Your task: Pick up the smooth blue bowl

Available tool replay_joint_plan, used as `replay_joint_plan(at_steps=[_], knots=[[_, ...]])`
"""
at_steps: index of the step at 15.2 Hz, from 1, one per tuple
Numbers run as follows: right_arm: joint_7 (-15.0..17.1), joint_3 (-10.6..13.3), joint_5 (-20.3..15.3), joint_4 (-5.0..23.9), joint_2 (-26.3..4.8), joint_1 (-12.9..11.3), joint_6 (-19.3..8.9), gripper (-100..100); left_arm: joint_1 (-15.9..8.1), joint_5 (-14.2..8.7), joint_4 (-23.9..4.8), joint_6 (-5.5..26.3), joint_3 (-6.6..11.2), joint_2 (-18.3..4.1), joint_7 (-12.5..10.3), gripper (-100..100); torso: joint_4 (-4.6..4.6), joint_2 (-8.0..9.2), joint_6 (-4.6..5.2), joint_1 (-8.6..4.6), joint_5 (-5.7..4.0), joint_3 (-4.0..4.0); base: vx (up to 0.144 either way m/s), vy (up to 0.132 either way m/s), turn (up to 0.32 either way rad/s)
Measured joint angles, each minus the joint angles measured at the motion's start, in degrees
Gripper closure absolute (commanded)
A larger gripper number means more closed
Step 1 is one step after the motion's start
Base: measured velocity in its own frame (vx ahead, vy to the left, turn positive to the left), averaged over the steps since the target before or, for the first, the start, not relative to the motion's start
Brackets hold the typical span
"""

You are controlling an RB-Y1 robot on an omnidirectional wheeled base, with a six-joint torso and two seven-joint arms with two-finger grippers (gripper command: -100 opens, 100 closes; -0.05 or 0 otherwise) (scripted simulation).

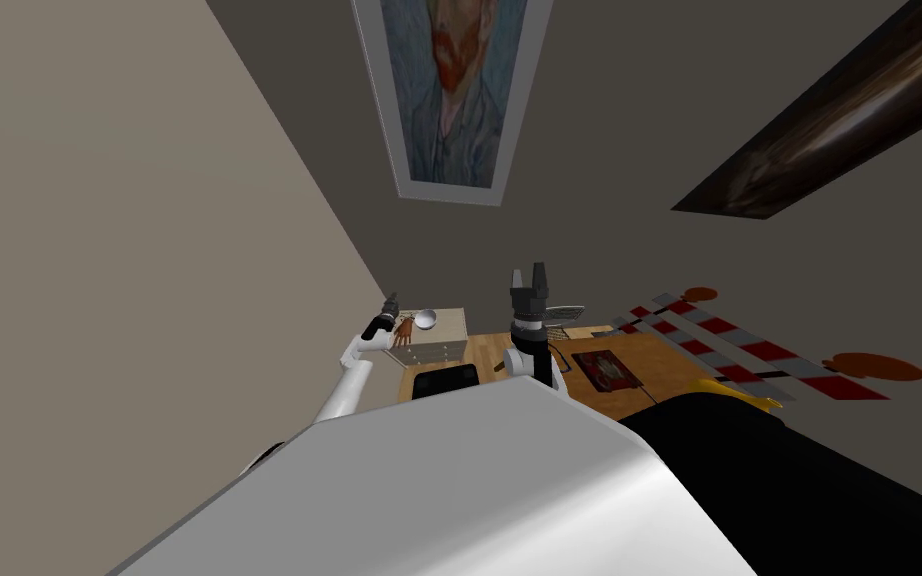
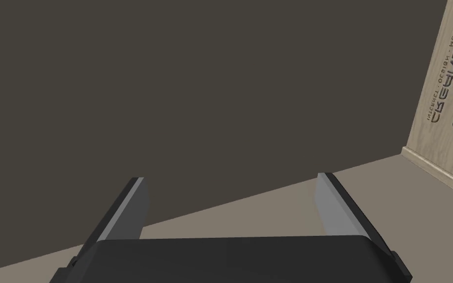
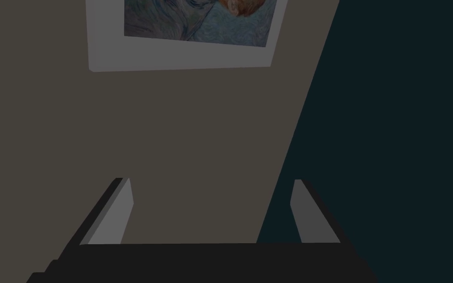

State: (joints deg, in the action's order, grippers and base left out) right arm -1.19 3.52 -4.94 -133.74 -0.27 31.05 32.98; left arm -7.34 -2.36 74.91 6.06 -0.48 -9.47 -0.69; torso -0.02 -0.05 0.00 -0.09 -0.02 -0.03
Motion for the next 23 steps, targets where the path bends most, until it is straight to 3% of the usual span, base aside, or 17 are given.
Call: replay_joint_plan(at_steps=[15,19,23], knots=[[0.00,0.00,0.00,0.00,0.00,0.00,0.00,0,-11.29,-1.70,-18.46,12.97,-0.34,0.11,0.25,-100,0.00,-0.01,0.00,-0.02,-0.01,0.00,0.006,-0.021,-0.001],[0.00,0.00,0.00,0.00,0.00,0.00,0.00,0,-13.66,-1.91,-22.20,16.78,-0.35,0.40,0.36,-100,0.00,-0.01,-0.01,0.00,0.00,0.00,0.009,-0.021,-0.002],[0.00,0.00,0.00,0.00,0.00,0.00,0.00,0,-17.67,-2.24,-28.40,20.45,-0.39,0.85,0.44,-100,0.00,-0.02,0.00,-0.06,-0.01,-0.01,0.010,-0.029,-0.005]])
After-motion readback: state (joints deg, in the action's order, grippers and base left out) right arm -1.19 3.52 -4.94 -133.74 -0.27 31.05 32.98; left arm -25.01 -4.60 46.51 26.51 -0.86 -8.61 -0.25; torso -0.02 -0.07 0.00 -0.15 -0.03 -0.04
